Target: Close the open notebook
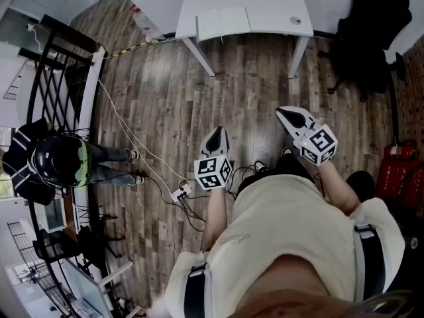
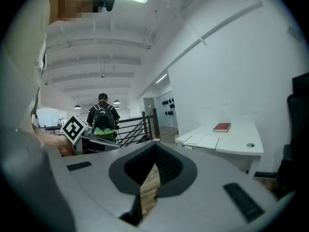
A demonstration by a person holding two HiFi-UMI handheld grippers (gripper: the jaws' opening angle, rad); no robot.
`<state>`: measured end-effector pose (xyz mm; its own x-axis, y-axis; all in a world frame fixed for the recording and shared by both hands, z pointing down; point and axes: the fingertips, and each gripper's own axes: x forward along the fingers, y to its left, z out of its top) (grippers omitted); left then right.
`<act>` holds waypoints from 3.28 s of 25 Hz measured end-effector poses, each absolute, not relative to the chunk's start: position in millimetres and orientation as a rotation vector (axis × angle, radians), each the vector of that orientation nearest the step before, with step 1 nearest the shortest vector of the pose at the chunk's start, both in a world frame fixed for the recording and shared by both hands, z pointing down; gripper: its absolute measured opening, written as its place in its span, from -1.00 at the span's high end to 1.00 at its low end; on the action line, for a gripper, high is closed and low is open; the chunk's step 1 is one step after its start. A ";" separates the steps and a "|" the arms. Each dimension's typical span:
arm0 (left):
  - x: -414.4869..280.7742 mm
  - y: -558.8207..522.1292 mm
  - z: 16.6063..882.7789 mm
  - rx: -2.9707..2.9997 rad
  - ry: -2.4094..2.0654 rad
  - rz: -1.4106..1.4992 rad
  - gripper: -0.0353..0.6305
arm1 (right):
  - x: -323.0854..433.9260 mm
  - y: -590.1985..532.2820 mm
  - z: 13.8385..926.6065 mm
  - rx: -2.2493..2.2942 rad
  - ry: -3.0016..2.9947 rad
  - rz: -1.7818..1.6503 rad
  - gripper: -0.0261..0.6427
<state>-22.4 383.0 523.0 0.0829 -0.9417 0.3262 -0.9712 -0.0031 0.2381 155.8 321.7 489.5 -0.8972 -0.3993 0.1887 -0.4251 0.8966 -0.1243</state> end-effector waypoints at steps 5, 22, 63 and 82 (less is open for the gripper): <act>-30.6 390.2 528.8 1.963 -1.891 0.104 0.80 | 150.3 323.3 487.6 0.645 -2.906 0.228 0.90; -24.9 370.8 542.1 1.976 -1.842 0.089 0.80 | 166.9 318.1 493.5 0.682 -2.850 0.202 0.90; -121.7 125.2 513.1 1.886 -1.934 0.189 0.82 | 39.4 51.3 518.3 0.412 -2.897 0.293 0.90; -201.6 -22.4 498.5 2.212 -1.709 0.178 0.83 | -40.6 -38.3 485.4 0.731 -2.843 0.211 0.90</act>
<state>-201.6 -22.4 498.5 0.2686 -0.9150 0.3011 -0.9573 -0.2190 0.1886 -40.6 -38.3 485.4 -0.8583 -0.4608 0.2257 -0.4891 0.8677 -0.0885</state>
